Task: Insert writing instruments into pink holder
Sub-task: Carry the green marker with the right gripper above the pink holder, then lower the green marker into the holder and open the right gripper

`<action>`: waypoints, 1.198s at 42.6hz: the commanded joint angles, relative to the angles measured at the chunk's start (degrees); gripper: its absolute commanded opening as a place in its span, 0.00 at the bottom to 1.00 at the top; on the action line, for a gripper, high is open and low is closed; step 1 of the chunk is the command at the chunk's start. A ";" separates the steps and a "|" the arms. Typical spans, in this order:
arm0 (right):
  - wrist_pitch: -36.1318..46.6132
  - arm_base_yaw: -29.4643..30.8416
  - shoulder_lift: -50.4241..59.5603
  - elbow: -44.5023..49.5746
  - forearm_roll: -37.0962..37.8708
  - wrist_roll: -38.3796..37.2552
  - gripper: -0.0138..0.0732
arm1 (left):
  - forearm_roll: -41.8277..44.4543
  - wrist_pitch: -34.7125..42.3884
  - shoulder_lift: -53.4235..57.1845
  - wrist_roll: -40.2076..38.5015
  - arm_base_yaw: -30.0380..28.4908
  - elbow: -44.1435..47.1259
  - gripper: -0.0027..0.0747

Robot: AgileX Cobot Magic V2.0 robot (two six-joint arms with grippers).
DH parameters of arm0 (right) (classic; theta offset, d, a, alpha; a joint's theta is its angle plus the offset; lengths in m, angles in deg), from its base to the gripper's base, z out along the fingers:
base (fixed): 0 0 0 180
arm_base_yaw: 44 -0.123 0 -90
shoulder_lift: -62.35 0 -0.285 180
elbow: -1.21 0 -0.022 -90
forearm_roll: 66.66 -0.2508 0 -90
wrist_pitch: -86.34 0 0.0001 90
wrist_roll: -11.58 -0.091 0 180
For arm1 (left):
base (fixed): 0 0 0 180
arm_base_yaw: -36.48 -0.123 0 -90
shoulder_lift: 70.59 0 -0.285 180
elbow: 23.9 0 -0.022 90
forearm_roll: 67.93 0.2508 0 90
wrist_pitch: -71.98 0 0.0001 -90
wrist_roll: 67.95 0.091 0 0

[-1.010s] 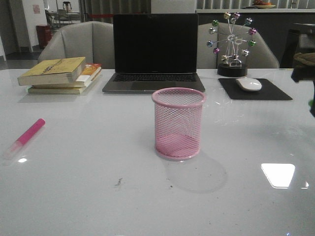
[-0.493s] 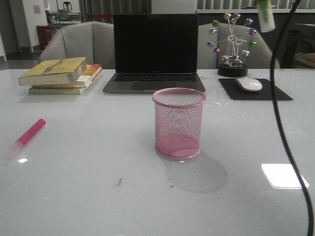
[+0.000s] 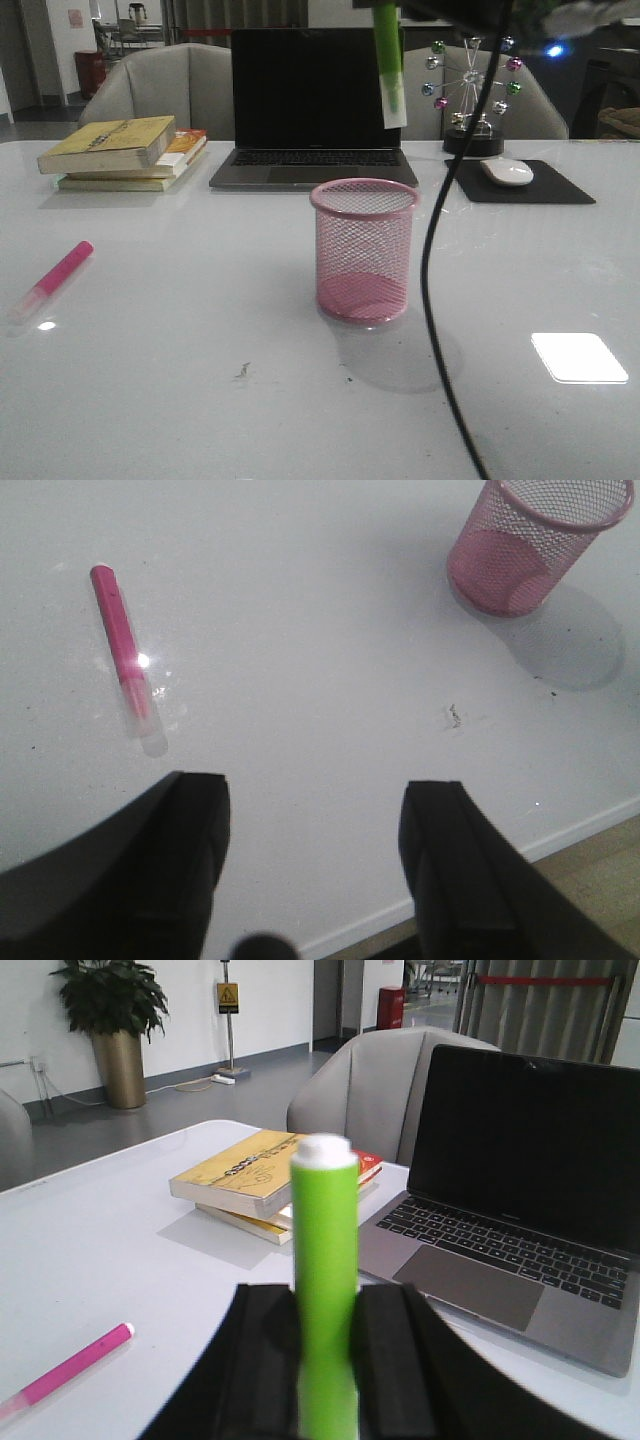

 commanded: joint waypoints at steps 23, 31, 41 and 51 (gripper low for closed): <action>18.02 0.88 -18.63 -1.59 0.36 0.71 0.49 | -0.92 3.52 0.12 0.09 0.47 -1.52 0.59; 18.49 0.88 -18.16 -1.59 0.11 0.71 0.73 | -0.92 3.52 0.12 0.09 0.47 -1.52 0.59; 4.50 0.88 -6.71 -1.59 0.11 0.71 0.72 | -0.92 3.52 0.12 0.09 0.47 -1.52 0.59; -26.87 0.88 11.50 -1.59 0.11 0.85 0.72 | -0.92 3.52 0.12 0.09 0.47 -1.52 0.59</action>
